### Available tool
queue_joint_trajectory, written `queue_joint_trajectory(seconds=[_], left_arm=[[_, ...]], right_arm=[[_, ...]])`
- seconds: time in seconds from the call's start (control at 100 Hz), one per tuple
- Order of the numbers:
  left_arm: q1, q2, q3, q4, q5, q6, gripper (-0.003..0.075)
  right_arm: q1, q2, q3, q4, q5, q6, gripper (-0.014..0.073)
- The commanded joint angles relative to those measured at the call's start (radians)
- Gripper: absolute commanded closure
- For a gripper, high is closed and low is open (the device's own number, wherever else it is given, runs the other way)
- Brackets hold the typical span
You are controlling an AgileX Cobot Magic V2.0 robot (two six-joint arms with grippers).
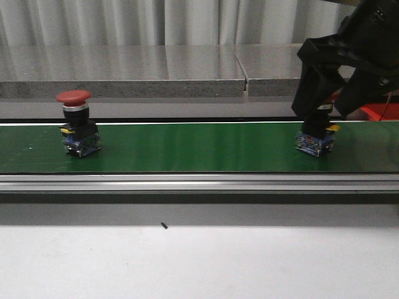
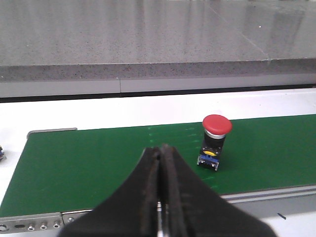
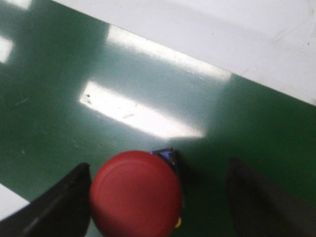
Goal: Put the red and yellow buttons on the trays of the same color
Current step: 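Lower the right gripper onto the leading red button and grasp it, then carry the red button with the right gripper into the red tray and release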
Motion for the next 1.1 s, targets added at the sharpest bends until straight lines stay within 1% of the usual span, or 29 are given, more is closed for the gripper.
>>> queue_joint_trajectory(seconds=[0.0,0.05,0.1,0.23,0.4,0.52,0.66,0.76,0.85,0.99,1.09], left_arm=[[-0.01,0.004,-0.028,-0.02,-0.077,-0.005,0.0741],[-0.01,0.004,-0.028,-0.02,-0.077,-0.005,0.0741],[-0.01,0.004,-0.028,-0.02,-0.077,-0.005,0.0741],[-0.01,0.004,-0.028,-0.02,-0.077,-0.005,0.0741],[-0.01,0.004,-0.028,-0.02,-0.077,-0.005,0.0741],[-0.01,0.004,-0.028,-0.02,-0.077,-0.005,0.0741],[-0.01,0.004,-0.028,-0.02,-0.077,-0.005,0.0741],[-0.01,0.004,-0.028,-0.02,-0.077,-0.005,0.0741],[-0.01,0.004,-0.028,-0.02,-0.077,-0.005,0.0741],[-0.01,0.004,-0.028,-0.02,-0.077,-0.005,0.0741],[-0.01,0.004,-0.028,-0.02,-0.077,-0.005,0.0741]], right_arm=[[-0.004,-0.03,-0.036,0.007,-0.042,-0.008,0.0227],[-0.004,-0.03,-0.036,0.007,-0.039,-0.008,0.0299],[-0.004,-0.03,-0.041,0.007,-0.029,-0.008,0.0336],[-0.004,-0.032,-0.083,-0.001,0.017,-0.008,0.0338],[-0.025,-0.032,-0.19,-0.035,0.064,0.001,0.0338],[-0.1,-0.03,-0.267,-0.041,0.084,0.005,0.0338],[-0.239,-0.018,-0.352,-0.041,0.084,0.005,0.0338],[-0.34,0.021,-0.422,-0.041,0.083,0.005,0.0338],[-0.408,0.082,-0.498,-0.041,0.084,0.005,0.0338],[-0.474,0.192,-0.617,-0.041,0.088,0.007,0.0338],[-0.496,0.271,-0.692,-0.041,0.101,0.01,0.0338]])
